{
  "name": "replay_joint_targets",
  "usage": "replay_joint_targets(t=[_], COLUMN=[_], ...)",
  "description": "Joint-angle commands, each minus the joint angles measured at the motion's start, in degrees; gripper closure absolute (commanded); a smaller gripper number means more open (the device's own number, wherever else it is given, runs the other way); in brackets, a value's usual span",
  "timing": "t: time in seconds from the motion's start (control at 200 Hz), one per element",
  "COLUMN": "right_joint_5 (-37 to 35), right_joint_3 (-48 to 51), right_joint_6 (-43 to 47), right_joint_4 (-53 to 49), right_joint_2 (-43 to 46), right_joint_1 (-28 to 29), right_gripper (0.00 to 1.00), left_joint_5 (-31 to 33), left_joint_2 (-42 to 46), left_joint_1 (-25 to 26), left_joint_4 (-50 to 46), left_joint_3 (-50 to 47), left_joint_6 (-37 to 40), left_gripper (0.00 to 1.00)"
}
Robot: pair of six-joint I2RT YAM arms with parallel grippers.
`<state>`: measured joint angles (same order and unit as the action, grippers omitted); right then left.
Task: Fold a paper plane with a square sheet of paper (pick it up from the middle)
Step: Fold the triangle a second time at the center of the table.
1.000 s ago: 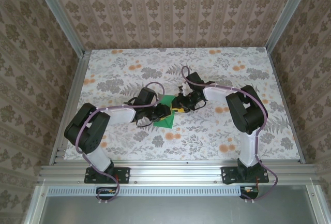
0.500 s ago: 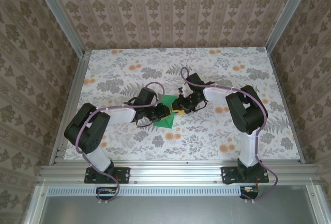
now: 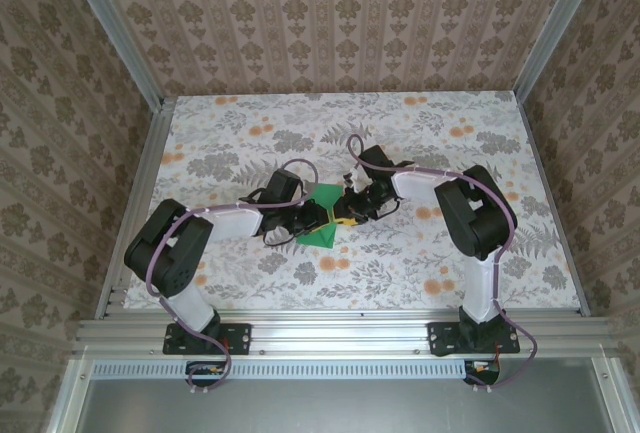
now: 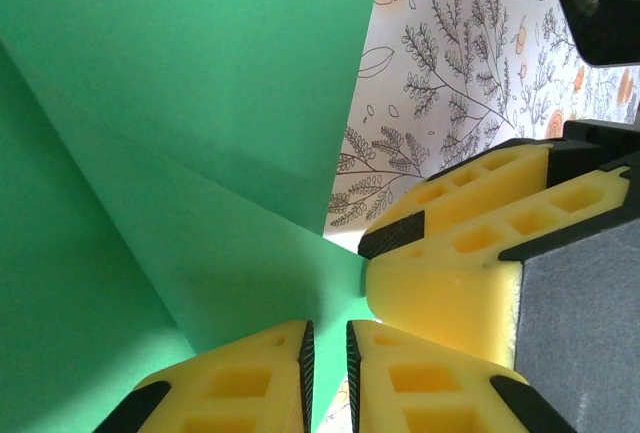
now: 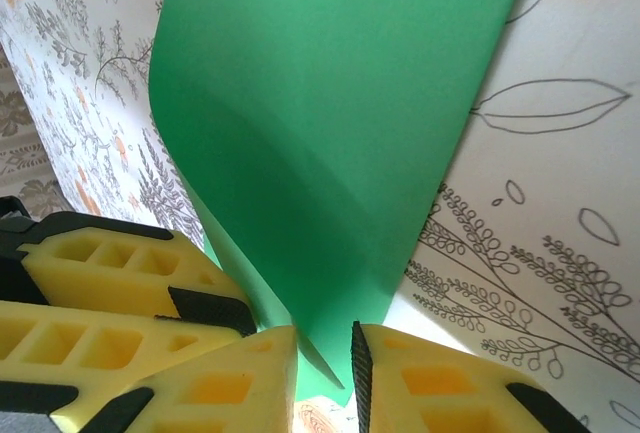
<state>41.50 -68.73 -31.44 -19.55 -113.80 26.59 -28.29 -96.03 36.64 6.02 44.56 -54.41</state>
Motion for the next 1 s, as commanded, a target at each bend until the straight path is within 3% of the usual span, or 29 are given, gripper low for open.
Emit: replay_joint_targets(t=[0.0,0.22,0.41,0.525,0.995], right_joint_5=[2.2,-0.2,-2.4,-3.3,-6.9], right_joint_3=[-0.3,-1.3,-3.2,-4.2,-8.9], right_joint_6=[0.4,2.3,6.0,8.7,13.6], right_joint_4=[0.1,-1.5,-3.3,-4.2,-8.8], right_joint_2=[0.3,0.2,-0.5,-0.6,-3.5], right_joint_1=[0.6,0.6,0.7,0.8,1.7], right_gripper=[0.78,0.94,0.97,0.98,0.97], left_joint_5=[-0.1,0.4,1.5,2.9,6.8], left_joint_2=[-0.3,1.1,6.4,8.1,6.0], left_joint_1=[-0.4,-0.4,-0.4,-0.4,-0.1], left_joint_4=[-0.7,-1.0,-0.6,-1.6,-8.3], left_joint_3=[0.4,0.0,-3.5,-5.6,-5.9], left_joint_6=[0.0,-0.3,-1.2,-1.7,0.6], left_gripper=[0.80,0.75,0.56,0.54,0.79])
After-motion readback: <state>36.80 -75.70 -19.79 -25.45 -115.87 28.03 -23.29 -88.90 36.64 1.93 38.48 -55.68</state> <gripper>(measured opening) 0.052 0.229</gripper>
